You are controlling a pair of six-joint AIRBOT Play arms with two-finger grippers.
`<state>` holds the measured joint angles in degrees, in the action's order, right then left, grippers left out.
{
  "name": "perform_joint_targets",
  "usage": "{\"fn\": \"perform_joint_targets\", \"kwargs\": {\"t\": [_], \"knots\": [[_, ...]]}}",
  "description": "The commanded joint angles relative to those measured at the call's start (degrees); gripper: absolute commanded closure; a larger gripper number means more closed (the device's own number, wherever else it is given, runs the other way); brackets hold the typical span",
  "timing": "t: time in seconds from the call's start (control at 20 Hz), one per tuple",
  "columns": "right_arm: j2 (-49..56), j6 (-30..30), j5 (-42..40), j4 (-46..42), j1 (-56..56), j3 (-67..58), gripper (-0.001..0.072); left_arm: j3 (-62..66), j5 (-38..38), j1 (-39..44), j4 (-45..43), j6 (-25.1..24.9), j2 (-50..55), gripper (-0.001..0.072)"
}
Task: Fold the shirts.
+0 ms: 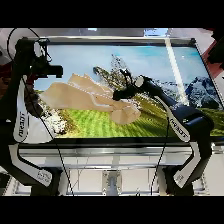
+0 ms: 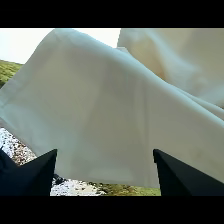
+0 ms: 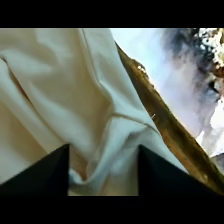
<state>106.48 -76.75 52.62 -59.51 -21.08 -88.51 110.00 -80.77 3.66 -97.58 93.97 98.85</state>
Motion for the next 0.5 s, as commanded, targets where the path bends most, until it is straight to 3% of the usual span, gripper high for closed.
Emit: {"fn": "perform_joint_targets", "kwargs": {"t": [0.0,0.05,0.2,0.45], "knots": [[0.63,-0.20,2.49,-1.09,-0.09,-0.35,0.0495,-0.02,0.11,-0.07,0.09,-1.05,0.09,0.0003],[0.63,-0.17,2.47,-2.14,-0.07,-0.35,0.0666,-0.02,0.11,-0.07,0.11,-1.03,0.09,0.0003],[0.52,-0.22,4.15,-3.65,1.16,-2.47,0.0678,-0.02,0.02,-0.07,0.04,-2.29,0.22,0.0003],[-3.80,-0.44,14.27,-8.35,7.30,-11.96,0.0679,-7.65,4.42,-1.31,-1.22,-3.21,0.33,0.0003]]}}
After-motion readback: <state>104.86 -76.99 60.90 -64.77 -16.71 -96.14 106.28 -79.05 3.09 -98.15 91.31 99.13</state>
